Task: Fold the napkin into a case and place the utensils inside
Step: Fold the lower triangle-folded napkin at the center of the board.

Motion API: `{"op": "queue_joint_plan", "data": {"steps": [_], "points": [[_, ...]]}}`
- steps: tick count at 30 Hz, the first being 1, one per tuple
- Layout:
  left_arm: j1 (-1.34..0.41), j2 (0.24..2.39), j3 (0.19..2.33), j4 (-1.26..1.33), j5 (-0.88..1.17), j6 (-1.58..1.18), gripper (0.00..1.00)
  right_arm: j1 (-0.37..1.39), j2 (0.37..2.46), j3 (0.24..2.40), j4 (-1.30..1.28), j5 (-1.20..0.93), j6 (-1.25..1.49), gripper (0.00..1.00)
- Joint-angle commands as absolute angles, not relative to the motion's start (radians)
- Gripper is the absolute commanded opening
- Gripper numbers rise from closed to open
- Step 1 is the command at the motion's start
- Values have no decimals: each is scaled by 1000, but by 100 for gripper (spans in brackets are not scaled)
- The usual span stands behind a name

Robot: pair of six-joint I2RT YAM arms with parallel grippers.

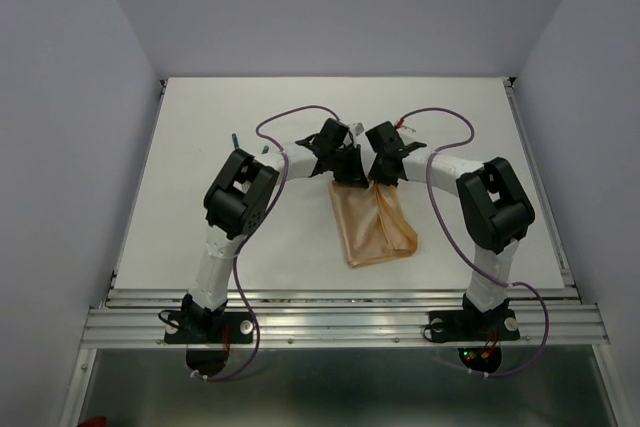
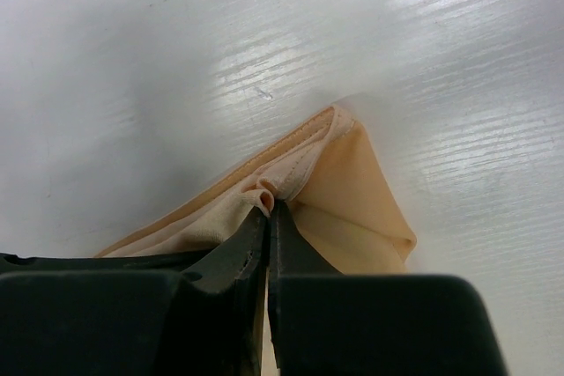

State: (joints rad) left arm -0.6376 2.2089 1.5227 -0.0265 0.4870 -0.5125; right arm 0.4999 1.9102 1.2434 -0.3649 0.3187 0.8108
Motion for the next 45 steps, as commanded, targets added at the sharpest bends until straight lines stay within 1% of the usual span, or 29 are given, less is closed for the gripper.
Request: {"op": "queue_joint_plan", "data": {"steps": [1,5,6,8,9,11,15,20,23,26,28,35,38,41,42,45], "points": [[-638,2169,1476,-69,417,-479,0,515,1956,1253,-414,353,841,1],[-630,2113,1451,-54,426,-509,0,515,1968,1238,-413,345,848,1],[-629,2094,1428,-2,448,-523,0,515,1971,1239,-416,336,850,1],[-630,2025,1311,111,498,-593,0,515,1977,1238,-417,337,861,1],[-630,2007,1310,138,499,-612,0,515,1979,1238,-417,341,864,1],[-630,1958,1241,172,494,-643,0,515,1985,1235,-417,344,867,1],[-630,1925,1201,114,466,-621,0,515,1988,1223,-423,354,865,1],[-627,1899,1115,118,443,-614,0,515,1968,1195,-423,373,870,1],[-624,1919,1071,123,434,-601,0,515,1962,1196,-426,370,844,1],[-621,1959,1069,124,419,-578,0,515,1965,1216,-439,341,821,1],[-620,1963,1074,130,368,-574,0,515,1962,1218,-439,319,808,1],[-586,1997,1126,77,304,-540,0,515,1893,1201,-452,348,807,1],[-577,2019,1179,46,288,-528,0,515,1888,1219,-488,347,815,1],[-572,2051,1245,8,284,-514,0,515,1902,1247,-515,354,828,5],[-571,2057,1285,2,285,-511,0,515,1910,1265,-523,362,844,6],[-568,2053,1315,-34,285,-506,0,515,1936,1293,-546,383,868,6]]}}
